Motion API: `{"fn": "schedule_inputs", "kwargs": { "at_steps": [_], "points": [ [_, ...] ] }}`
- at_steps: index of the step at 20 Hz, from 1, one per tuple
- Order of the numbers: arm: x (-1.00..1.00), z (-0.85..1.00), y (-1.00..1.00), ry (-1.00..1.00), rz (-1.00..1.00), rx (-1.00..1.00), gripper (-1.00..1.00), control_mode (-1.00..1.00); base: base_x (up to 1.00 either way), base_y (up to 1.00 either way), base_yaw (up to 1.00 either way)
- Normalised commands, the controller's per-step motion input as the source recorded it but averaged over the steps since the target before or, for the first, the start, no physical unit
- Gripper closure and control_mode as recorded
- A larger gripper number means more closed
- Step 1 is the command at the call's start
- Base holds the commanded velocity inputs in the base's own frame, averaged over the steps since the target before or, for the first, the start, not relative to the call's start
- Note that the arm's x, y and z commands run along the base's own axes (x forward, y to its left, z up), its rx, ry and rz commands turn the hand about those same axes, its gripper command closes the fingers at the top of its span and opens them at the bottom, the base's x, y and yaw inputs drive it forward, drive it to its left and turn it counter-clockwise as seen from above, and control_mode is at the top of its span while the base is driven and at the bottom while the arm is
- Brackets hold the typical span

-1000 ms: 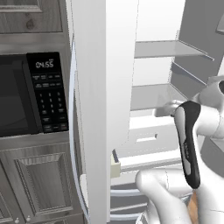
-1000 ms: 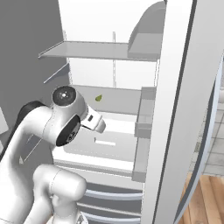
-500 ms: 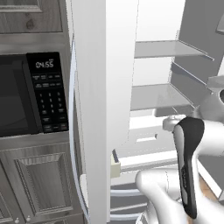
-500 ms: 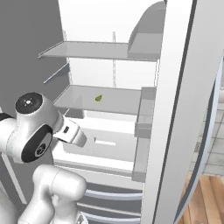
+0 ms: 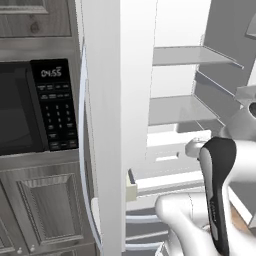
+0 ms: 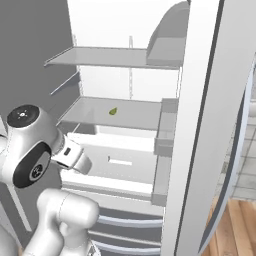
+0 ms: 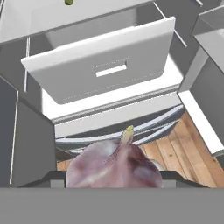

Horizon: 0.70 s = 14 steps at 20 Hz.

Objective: Grab the lemon wedge and garlic from the fridge, place them in the blender, close the lid, and turn on the blender to create a marinade.

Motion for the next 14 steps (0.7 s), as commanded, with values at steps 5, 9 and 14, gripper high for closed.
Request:
{"fn": "schedule_inputs", "kwargs": {
  "at_steps": [5,9,14],
  "points": [
    [0.00,0.00,0.00,0.00,0.00,0.00,1.00,1.00,-1.00,0.00,0.00],
    [0.00,0.00,0.00,0.00,0.00,0.00,1.00,1.00,-1.00,0.06,0.14],
    [0.00,0.00,0.00,0.00,0.00,0.00,1.00,1.00,-1.00,0.14,0.40]
  ]
}}
